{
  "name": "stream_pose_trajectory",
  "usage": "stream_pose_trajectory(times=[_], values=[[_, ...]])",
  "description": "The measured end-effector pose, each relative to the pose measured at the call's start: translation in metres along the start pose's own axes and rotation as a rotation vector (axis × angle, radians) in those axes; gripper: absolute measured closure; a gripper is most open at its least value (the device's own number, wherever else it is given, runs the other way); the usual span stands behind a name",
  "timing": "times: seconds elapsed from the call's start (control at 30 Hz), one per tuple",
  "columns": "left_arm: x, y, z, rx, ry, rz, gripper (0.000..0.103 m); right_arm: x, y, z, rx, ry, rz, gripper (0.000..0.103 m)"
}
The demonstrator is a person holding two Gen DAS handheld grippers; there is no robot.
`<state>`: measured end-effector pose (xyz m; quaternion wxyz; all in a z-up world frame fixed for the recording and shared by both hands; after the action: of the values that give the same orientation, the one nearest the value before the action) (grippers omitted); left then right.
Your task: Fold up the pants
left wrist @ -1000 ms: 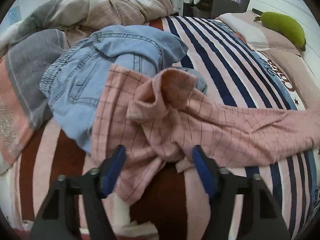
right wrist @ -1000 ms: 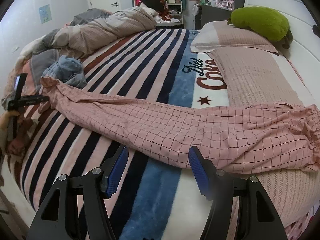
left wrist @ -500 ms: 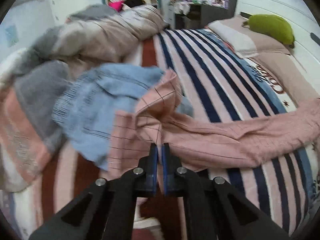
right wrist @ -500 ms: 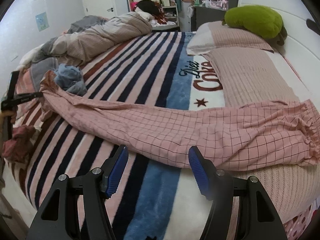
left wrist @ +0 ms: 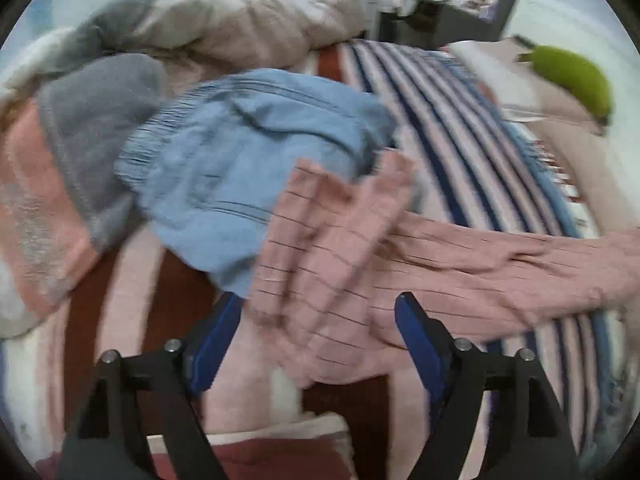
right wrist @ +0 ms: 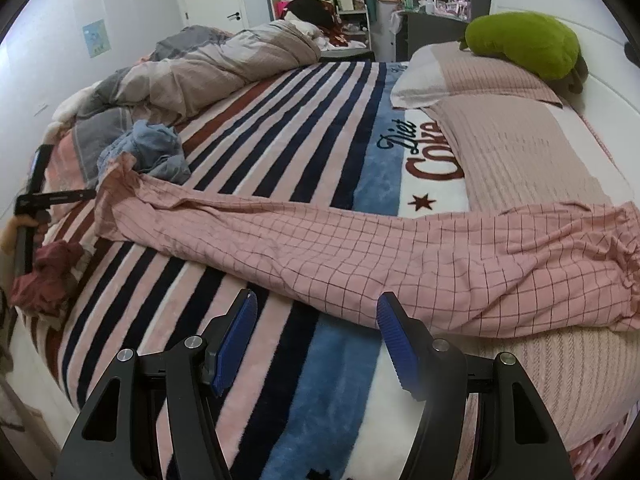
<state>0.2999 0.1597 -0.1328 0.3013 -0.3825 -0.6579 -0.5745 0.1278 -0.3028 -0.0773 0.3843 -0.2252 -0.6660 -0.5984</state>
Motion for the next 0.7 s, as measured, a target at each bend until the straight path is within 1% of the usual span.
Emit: stream_pose_trajectory(times=[0.03, 0.07, 0.1, 0.2, 0.23, 0.27, 0.37, 0.4, 0.43, 0.47, 0.5, 0.53, 0.57, 0.6, 0.63, 0.7], values=[[-0.003, -0.004, -0.002, -0.003, -0.034, 0.021, 0.013, -0.001, -0.001, -0.001, -0.003, 0.0, 0.002, 0.045], [-0.008, -0.007, -0.002, -0.005, -0.036, 0.038, 0.013, -0.003, -0.002, -0.001, -0.004, 0.001, 0.005, 0.045], [-0.016, -0.011, 0.0, -0.009, -0.007, 0.061, 0.013, -0.004, -0.002, -0.001, -0.005, 0.001, 0.006, 0.045], [-0.036, -0.015, 0.007, -0.015, 0.058, 0.086, 0.013, -0.011, -0.002, 0.0, -0.009, 0.005, 0.013, 0.045], [-0.042, -0.015, 0.011, -0.004, 0.084, 0.092, 0.013, -0.013, -0.003, 0.0, -0.008, 0.005, 0.019, 0.045], [-0.049, -0.016, 0.016, 0.017, 0.093, 0.102, 0.013, -0.015, -0.004, 0.0, -0.005, 0.003, 0.025, 0.045], [-0.064, -0.018, 0.019, 0.087, 0.015, 0.153, 0.013, -0.021, -0.005, 0.0, 0.002, -0.005, 0.047, 0.045], [-0.067, -0.018, 0.019, 0.103, 0.003, 0.167, 0.013, -0.021, -0.004, 0.0, 0.003, -0.007, 0.048, 0.045], [-0.071, -0.018, 0.02, 0.115, -0.008, 0.176, 0.023, -0.021, -0.004, 0.0, 0.005, -0.011, 0.047, 0.045], [-0.071, -0.018, 0.019, 0.12, -0.023, 0.175, 0.037, -0.021, -0.003, 0.0, 0.005, -0.013, 0.044, 0.045], [-0.072, -0.018, 0.017, 0.122, -0.043, 0.174, 0.069, -0.019, -0.002, 0.0, 0.005, -0.015, 0.038, 0.045], [-0.07, -0.018, 0.015, 0.119, -0.057, 0.175, 0.086, -0.018, -0.002, 0.0, 0.004, -0.015, 0.036, 0.045], [-0.066, -0.018, 0.011, 0.108, -0.067, 0.164, 0.088, -0.017, -0.002, 0.001, 0.002, -0.012, 0.033, 0.045], [-0.06, -0.017, 0.008, 0.086, -0.064, 0.145, 0.094, -0.016, -0.002, 0.002, 0.002, -0.01, 0.031, 0.045], [-0.054, -0.016, 0.005, 0.069, -0.055, 0.13, 0.094, -0.016, -0.002, 0.004, 0.004, -0.009, 0.03, 0.045], [-0.04, -0.014, 0.009, 0.083, -0.054, 0.112, 0.095, -0.014, -0.002, 0.005, 0.009, -0.011, 0.029, 0.045]])
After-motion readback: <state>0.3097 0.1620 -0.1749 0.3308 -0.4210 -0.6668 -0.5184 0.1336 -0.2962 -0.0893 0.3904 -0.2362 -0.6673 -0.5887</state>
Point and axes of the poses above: each gripper's, at about its wrist camera, not at the fingertips, and x roughly against the way its jaws point, z to its left, y to its top, the point moved 8 cm from there along -x, roughly the way its jaws point, and after that the axes turned 7 degrees about x, right-handed, at the moved point
